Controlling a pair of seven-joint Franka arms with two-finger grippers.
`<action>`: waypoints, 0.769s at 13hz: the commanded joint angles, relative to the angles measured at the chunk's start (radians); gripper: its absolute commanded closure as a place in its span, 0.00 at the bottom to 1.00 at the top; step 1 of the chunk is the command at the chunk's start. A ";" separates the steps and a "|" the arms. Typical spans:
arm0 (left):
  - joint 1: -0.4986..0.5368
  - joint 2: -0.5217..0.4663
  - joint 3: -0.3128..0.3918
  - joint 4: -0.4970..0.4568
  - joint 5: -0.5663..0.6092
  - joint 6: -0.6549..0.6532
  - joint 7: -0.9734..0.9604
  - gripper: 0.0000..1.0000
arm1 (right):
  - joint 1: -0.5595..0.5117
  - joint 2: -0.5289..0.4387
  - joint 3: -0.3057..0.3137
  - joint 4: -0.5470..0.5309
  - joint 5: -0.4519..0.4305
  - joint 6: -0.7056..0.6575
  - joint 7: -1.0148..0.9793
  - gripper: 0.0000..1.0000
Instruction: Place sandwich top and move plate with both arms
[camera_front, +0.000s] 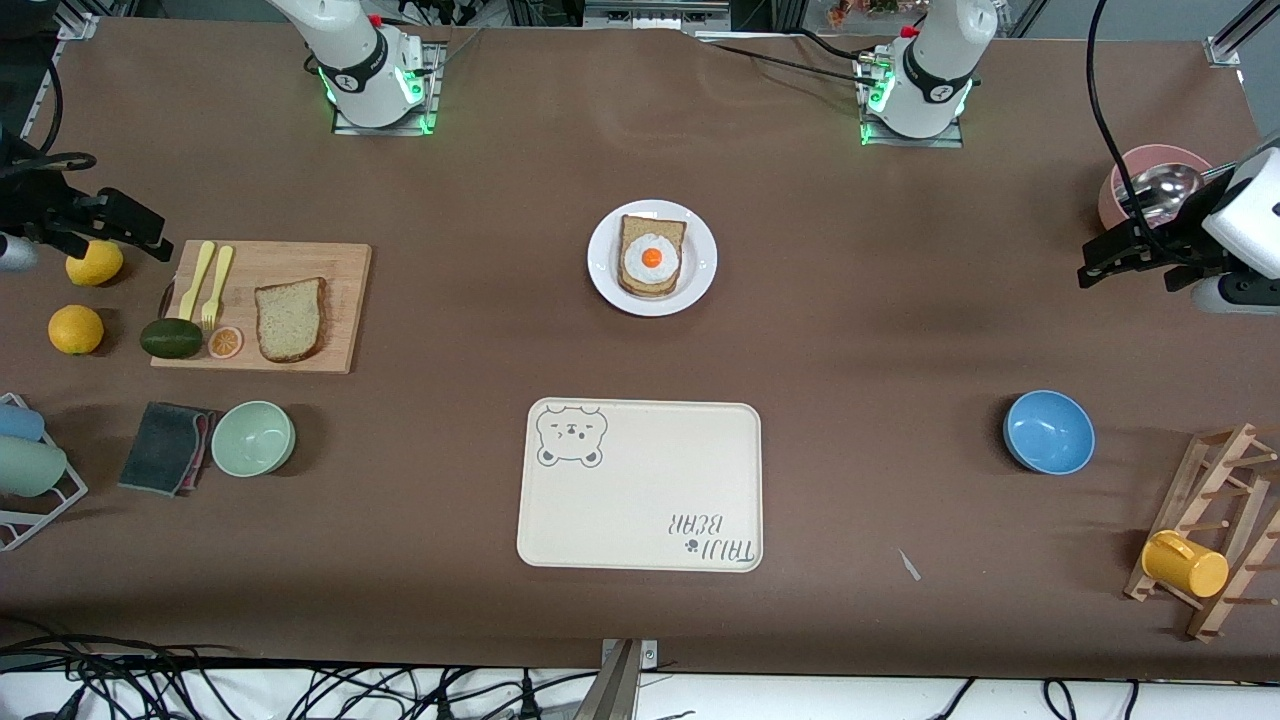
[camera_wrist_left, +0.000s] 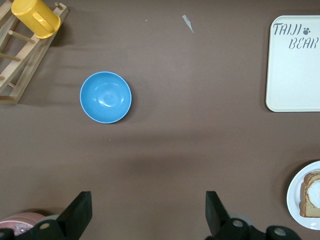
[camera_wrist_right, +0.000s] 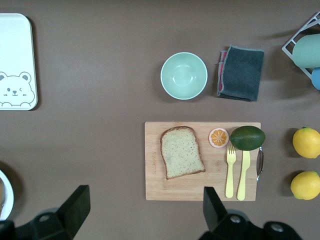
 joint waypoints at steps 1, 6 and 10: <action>-0.006 -0.003 0.000 -0.004 0.025 -0.005 0.000 0.00 | -0.005 -0.016 0.000 -0.016 0.016 0.005 -0.009 0.00; -0.006 -0.003 0.000 -0.004 0.025 -0.005 0.000 0.00 | -0.005 -0.013 0.002 -0.016 0.001 -0.001 -0.002 0.00; -0.006 -0.003 0.000 -0.006 0.027 -0.005 0.000 0.00 | -0.005 0.043 0.002 -0.027 -0.004 -0.010 0.002 0.00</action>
